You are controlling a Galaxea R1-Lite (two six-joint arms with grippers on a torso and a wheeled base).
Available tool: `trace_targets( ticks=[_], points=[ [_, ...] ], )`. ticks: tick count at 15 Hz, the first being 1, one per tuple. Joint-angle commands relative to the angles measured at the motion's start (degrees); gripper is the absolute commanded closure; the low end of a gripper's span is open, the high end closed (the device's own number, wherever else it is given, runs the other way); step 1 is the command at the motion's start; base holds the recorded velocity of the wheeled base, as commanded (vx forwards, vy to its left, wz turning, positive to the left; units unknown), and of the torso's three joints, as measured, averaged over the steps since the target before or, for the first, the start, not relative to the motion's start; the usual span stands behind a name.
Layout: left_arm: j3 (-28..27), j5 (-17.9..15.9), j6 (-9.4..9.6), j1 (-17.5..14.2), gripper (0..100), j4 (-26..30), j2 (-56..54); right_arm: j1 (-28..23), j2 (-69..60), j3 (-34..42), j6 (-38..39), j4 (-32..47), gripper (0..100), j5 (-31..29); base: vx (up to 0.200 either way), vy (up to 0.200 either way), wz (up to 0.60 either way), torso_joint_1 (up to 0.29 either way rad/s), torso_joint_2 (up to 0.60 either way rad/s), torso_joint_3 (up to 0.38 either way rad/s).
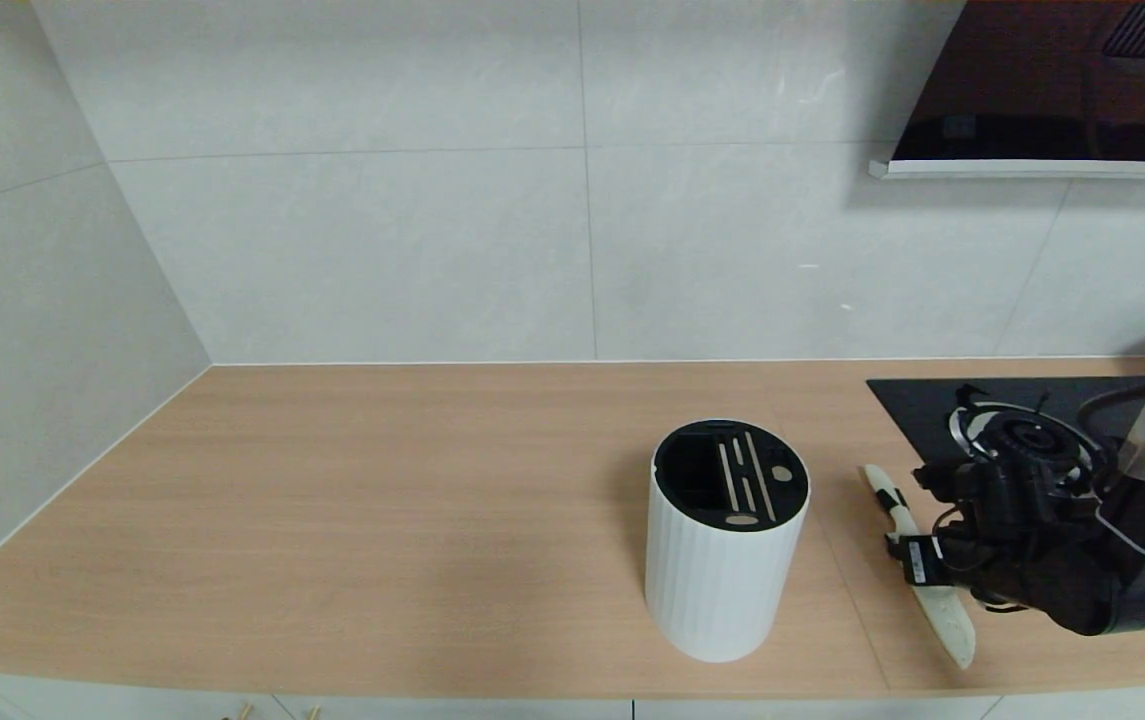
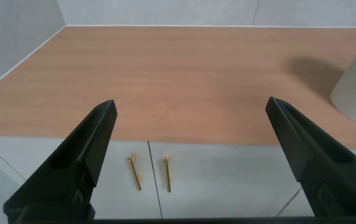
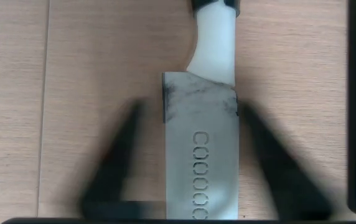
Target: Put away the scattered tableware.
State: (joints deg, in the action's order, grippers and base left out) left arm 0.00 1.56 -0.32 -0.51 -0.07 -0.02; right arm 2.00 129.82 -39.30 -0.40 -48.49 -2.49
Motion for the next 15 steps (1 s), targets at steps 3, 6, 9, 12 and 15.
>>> trace_targets(
  ticks=[3, 6, 9, 12, 15],
  points=[
    [0.0, 0.0, -0.03, 0.0, 0, 0.0, 0.0, 0.0, 1.5, -0.7, -0.1, 0.2, 100, -1.7, 0.000, 0.000, 0.00, 0.000, 0.00, 0.000],
    [0.0, 0.0, -0.03, 0.0, 0, 0.0, 0.0, 0.0, 0.7, -0.5, 0.0, -0.5, 100, -1.7, 0.000, 0.000, 0.00, 0.000, 0.00, 0.000],
    [0.0, 0.0, 0.05, 0.0, 0, 0.0, 0.0, 0.1, -7.4, 1.2, 0.1, -0.8, 100, -1.6, 0.000, 0.000, 0.00, 0.000, 0.00, 0.000],
    [0.0, -0.1, 0.49, 0.0, 0, 0.0, 0.0, 1.1, -17.3, 3.3, 0.0, -0.8, 100, -1.1, 0.000, 0.000, 0.00, 0.000, 0.00, 0.000],
    [0.0, -0.1, 0.58, 0.0, 0, -0.1, 0.0, 6.3, -26.3, 1.0, 0.1, -0.5, 100, -0.9, 0.000, 0.000, 0.00, 0.000, 0.00, 0.000]
  ],
)
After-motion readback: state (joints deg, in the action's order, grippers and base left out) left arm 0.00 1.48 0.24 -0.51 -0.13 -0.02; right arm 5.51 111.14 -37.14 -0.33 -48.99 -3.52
